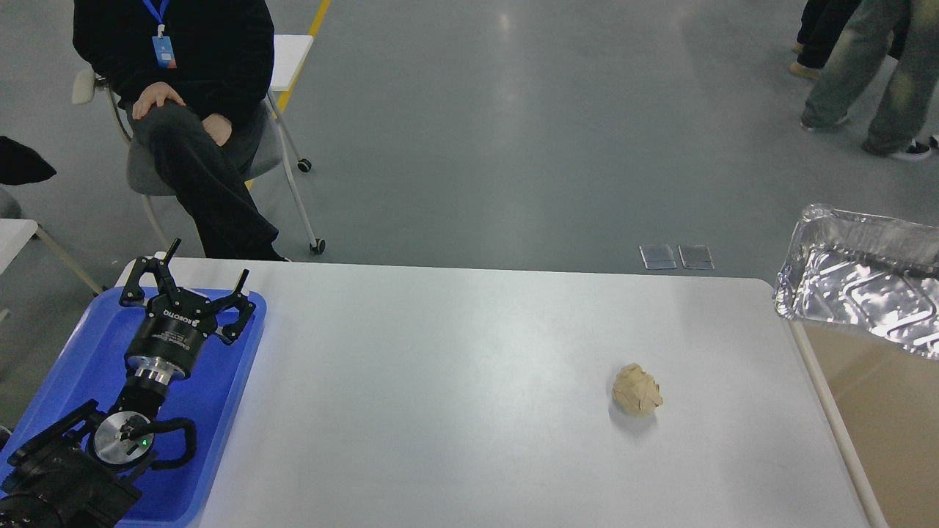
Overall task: Tidy desktop
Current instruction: 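Lower the foil tray into the white bin and release it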
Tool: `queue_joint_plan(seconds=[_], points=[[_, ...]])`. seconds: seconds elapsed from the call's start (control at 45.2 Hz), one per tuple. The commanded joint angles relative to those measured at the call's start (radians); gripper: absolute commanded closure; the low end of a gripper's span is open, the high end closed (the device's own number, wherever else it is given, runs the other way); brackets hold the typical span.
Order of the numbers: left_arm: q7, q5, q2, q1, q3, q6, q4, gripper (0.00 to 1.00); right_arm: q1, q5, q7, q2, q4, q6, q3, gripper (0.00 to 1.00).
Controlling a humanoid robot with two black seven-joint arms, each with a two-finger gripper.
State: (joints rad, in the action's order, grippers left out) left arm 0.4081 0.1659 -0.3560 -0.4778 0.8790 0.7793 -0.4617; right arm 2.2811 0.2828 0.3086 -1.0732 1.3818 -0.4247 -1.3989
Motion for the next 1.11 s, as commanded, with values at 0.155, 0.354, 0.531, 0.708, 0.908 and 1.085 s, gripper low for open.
queue_joint_plan(seconds=[0.155,0.354,0.531,0.708,0.908,1.085], points=[[0.001,0.000,0.000,0.001,0.000,0.000,0.000,0.01,-0.446,-0.008,-0.002,-0.252,-0.082,0.314,0.339,1.00],[0.000,0.001,0.000,0.001,0.000,0.000,0.000,0.01,-0.724,-0.008,-0.003,-0.251,-0.164,0.351,0.540,1.00],[0.001,0.000,0.000,0.001,0.000,0.000,0.000,0.01,-0.971,-0.115,-0.005,-0.111,-0.303,0.492,0.652,1.00],[0.001,0.000,0.000,0.001,0.000,0.000,0.000,0.01,-1.255,-0.238,-0.005,0.073,-0.556,0.529,0.863,1.00],[0.000,0.000,0.000,0.001,0.000,0.000,0.000,0.01,-1.420,-0.238,-0.005,0.191,-0.740,0.549,1.017,1.00],[0.000,0.000,0.000,0.001,0.000,0.000,0.000,0.01,-1.502,-0.252,-0.005,0.326,-0.901,0.636,1.022,1.00]])
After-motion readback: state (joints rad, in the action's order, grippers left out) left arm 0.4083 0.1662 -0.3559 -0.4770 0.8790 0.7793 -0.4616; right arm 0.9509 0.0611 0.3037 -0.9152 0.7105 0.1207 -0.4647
